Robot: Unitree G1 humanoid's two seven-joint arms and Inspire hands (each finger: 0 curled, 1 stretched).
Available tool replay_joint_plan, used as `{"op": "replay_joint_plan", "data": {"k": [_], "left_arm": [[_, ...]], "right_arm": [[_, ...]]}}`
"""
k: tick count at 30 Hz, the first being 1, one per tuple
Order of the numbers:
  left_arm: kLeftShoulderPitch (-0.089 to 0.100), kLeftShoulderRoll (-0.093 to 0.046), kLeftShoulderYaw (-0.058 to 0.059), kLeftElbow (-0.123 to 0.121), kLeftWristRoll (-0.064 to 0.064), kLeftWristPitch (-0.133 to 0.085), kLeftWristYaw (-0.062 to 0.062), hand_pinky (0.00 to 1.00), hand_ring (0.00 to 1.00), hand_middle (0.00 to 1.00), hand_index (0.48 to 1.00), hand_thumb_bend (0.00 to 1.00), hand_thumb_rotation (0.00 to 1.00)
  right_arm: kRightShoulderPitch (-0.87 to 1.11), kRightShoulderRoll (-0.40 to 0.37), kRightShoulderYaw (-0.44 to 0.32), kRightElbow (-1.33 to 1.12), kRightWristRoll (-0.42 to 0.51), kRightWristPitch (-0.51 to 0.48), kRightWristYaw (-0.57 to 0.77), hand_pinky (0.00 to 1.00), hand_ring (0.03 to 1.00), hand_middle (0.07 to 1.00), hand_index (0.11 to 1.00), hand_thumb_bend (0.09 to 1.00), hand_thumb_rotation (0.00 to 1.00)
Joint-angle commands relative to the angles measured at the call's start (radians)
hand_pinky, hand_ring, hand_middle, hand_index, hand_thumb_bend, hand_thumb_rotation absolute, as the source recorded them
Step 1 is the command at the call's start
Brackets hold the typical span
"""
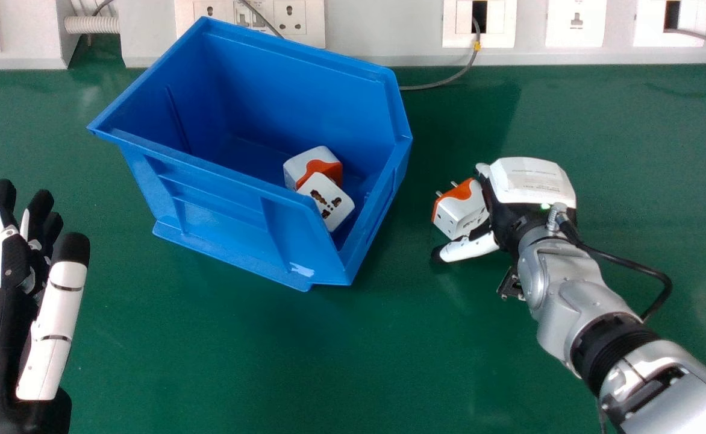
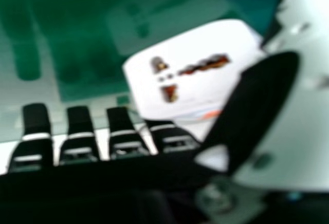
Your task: Pick all objects and put in blue box
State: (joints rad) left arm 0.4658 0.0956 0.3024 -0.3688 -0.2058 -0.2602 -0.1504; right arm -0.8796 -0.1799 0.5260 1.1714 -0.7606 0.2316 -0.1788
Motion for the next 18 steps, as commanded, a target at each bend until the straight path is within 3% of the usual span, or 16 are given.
{"op": "replay_joint_plan", "data": {"k": [1,4,12,15,18], "left_arm": [[0.004,0.01,0.009,-0.026,-0.008,-0.006,-0.005,1.0,1.0,1.0,1.0,0.58,0.78],[0.004,0.01,0.008,-0.027,-0.019,-0.004,-0.011,1.0,1.0,1.0,1.0,0.57,0.77],[0.015,0.001,0.005,-0.038,-0.006,0.0,-0.001,1.0,1.0,1.0,1.0,0.56,0.77],[0.016,-0.001,0.004,-0.03,-0.019,-0.014,-0.01,1.0,1.0,1.0,1.0,0.57,0.77],[0.02,0.001,0.007,-0.029,-0.036,-0.013,-0.022,1.0,1.0,1.0,1.0,0.55,0.77]], "right_arm": [[-0.052,0.003,0.008,0.001,0.0,0.007,0.004,0.82,0.899,0.925,0.902,0.641,0.53],[-0.061,0.009,0.011,0.008,0.002,0.003,0.002,0.81,0.897,0.921,0.899,0.635,0.54],[-0.089,0.028,0.033,0.026,0.003,-0.004,0.011,0.8,0.885,0.908,0.886,0.63,0.56],[-0.1,0.038,0.032,0.028,0.009,-0.009,0.015,0.81,0.885,0.907,0.886,0.627,0.56],[-0.113,0.049,0.037,0.033,0.009,-0.006,0.018,0.81,0.886,0.907,0.885,0.623,0.56]]}}
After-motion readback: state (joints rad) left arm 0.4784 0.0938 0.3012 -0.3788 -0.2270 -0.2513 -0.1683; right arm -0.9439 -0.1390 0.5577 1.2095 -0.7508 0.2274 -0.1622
